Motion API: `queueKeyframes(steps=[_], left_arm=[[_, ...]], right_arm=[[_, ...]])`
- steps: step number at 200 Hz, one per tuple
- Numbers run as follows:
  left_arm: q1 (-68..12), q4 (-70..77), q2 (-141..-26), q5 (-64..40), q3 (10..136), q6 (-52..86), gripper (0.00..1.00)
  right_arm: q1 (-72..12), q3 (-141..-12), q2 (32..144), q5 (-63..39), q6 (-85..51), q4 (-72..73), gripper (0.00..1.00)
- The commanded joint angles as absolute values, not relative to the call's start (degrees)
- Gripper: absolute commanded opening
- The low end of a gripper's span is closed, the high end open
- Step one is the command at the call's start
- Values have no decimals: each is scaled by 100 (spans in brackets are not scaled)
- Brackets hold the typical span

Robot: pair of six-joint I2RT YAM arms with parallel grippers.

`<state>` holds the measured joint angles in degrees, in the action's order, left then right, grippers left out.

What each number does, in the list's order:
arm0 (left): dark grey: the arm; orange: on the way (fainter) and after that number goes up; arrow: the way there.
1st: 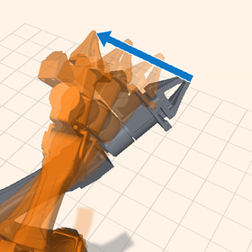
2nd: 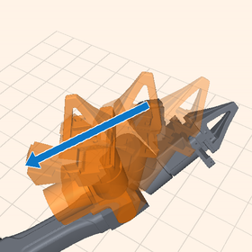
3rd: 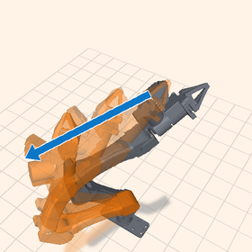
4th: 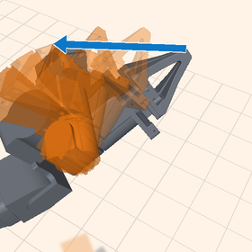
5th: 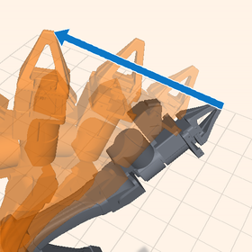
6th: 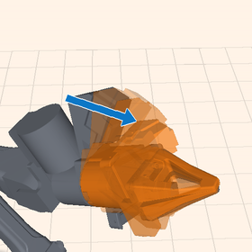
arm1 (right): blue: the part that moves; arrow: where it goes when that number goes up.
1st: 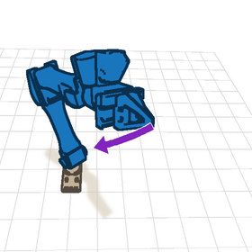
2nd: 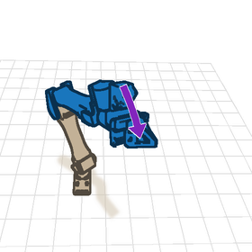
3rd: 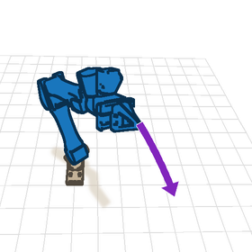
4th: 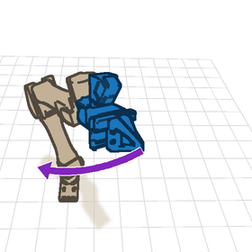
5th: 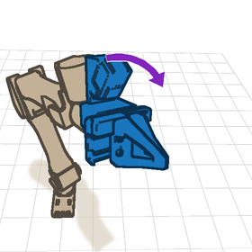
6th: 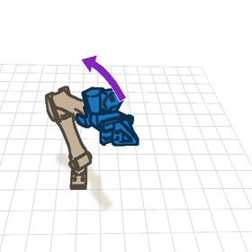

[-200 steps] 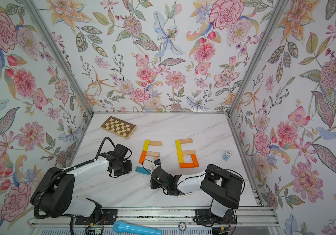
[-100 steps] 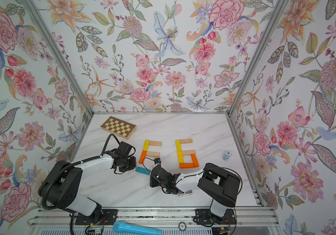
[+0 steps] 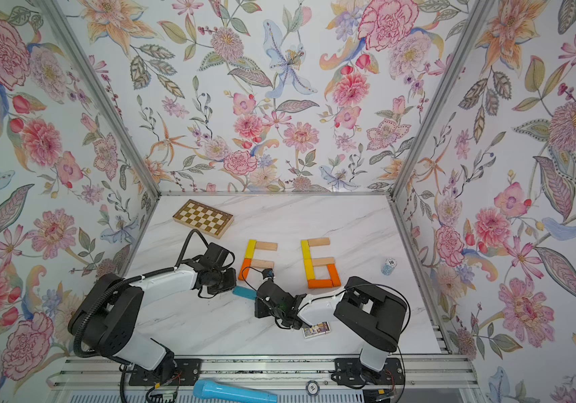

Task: Assemble the number 6 with building blocks
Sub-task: Assemble the building block at the center of the board.

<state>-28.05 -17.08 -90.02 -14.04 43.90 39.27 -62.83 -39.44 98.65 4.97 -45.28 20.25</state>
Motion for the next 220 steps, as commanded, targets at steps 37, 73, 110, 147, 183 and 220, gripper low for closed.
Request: queueKeyframes(steps=[37, 73, 110, 147, 183, 220], left_arm=[[-2877, -1670, -9201, -1652, 4249, 4191, 0], [-2879, -1631, -9146, -1661, 4189, 4296, 0], [-2874, -1644, -9163, -1608, 4174, 4295, 0], [-2876, -1629, -9210, -1592, 4217, 4289, 0], [-2865, -1699, -9243, -1546, 4303, 4245, 0], [-2856, -1718, -9266, -1525, 4345, 4220, 0]], right_arm=[[-6170, -4061, 9996, 436, -4497, 1955, 0], [-6123, -4104, 10010, 429, -4457, 1931, 0], [-6069, -4165, 10021, 420, -4430, 1901, 0], [-6037, -4226, 10046, 416, -4425, 1852, 0], [-6010, -4262, 10067, 442, -4434, 1811, 1], [-5971, -4315, 10071, 454, -4447, 1737, 3]])
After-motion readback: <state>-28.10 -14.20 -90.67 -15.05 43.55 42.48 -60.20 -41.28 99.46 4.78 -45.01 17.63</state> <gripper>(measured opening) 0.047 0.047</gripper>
